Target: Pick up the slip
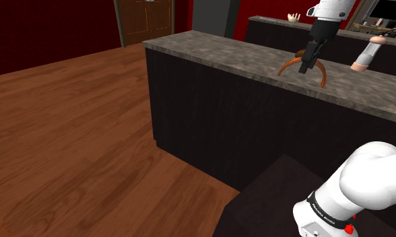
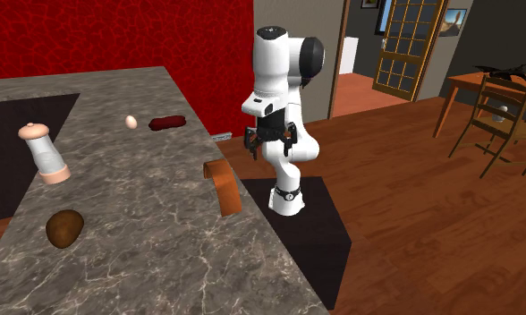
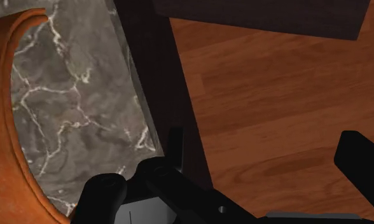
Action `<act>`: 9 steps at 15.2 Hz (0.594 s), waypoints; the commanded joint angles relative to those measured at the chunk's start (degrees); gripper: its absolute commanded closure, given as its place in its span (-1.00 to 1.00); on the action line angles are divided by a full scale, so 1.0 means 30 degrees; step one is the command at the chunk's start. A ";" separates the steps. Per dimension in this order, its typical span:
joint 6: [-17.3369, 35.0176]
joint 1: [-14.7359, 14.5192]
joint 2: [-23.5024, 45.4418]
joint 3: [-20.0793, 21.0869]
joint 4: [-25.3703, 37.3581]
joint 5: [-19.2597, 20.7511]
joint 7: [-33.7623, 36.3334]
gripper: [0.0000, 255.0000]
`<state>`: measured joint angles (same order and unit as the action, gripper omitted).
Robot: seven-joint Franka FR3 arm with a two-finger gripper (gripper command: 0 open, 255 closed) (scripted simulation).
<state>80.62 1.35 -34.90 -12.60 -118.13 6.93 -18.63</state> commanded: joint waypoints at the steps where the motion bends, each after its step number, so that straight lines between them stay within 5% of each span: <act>1: 0.0143 0.0020 0.1043 -0.0770 0.1050 0.0273 -0.1021 -1.00; 9: -0.0328 0.0127 0.5420 -0.3961 0.6414 0.0311 -0.5424 -1.00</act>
<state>79.85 1.66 -20.69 -23.06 -101.32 8.08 -32.82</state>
